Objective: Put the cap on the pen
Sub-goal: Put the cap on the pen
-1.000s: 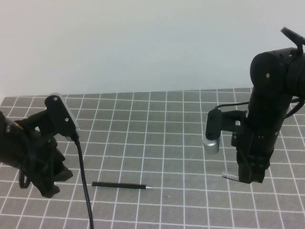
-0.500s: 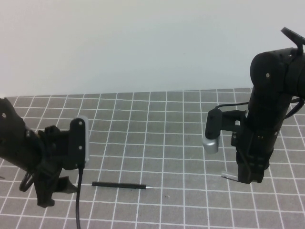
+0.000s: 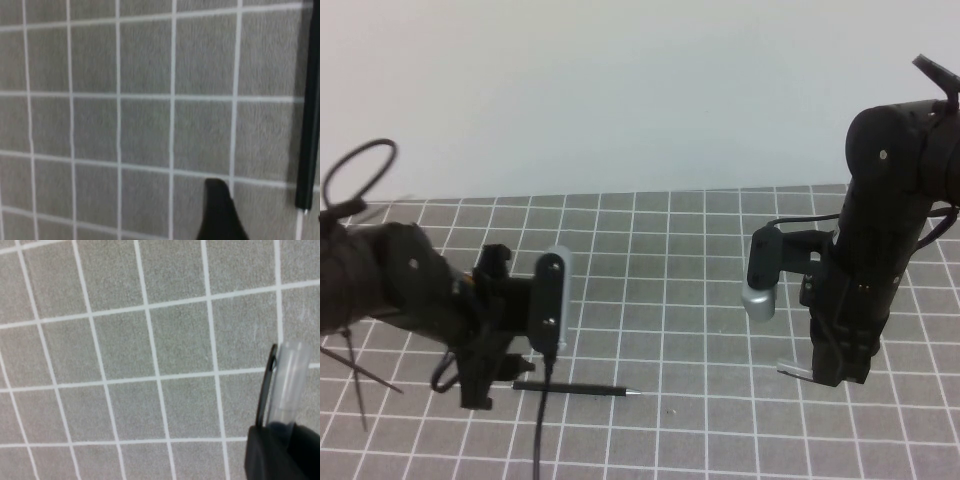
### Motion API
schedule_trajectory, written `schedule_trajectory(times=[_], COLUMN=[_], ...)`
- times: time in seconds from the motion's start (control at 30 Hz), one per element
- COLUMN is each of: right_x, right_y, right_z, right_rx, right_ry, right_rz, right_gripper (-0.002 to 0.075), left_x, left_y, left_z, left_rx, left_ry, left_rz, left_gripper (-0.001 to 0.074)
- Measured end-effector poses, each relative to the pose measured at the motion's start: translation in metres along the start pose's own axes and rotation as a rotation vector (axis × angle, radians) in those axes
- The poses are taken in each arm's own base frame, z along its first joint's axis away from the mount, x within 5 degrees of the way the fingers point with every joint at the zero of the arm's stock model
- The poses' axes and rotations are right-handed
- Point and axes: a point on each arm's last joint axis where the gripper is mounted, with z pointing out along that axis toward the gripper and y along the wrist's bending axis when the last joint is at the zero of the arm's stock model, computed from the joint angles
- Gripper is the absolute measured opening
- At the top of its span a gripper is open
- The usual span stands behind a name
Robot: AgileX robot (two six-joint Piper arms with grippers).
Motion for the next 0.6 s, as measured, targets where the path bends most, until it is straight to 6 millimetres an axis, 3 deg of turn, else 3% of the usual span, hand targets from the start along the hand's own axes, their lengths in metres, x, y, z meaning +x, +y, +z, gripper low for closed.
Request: schedule_trajectory(times=[0.33, 0.6], right_x=[0.0, 0.0], right_y=[0.0, 0.0], right_z=[0.0, 0.0], right_rx=[-0.002, -0.004], right_ry=[-0.003, -0.004], right_rz=[0.011, 0.011], right_gripper=[0.0057, 0.0057], left_x=[-0.007, 0.0], left_y=[-0.008, -0.017], left_z=[0.008, 0.013], left_rx=[0.069, 0.167], left_ry=[-0.011, 0.058], left_rz=[-0.039, 0.079], left_gripper=[0.0393, 0.0343])
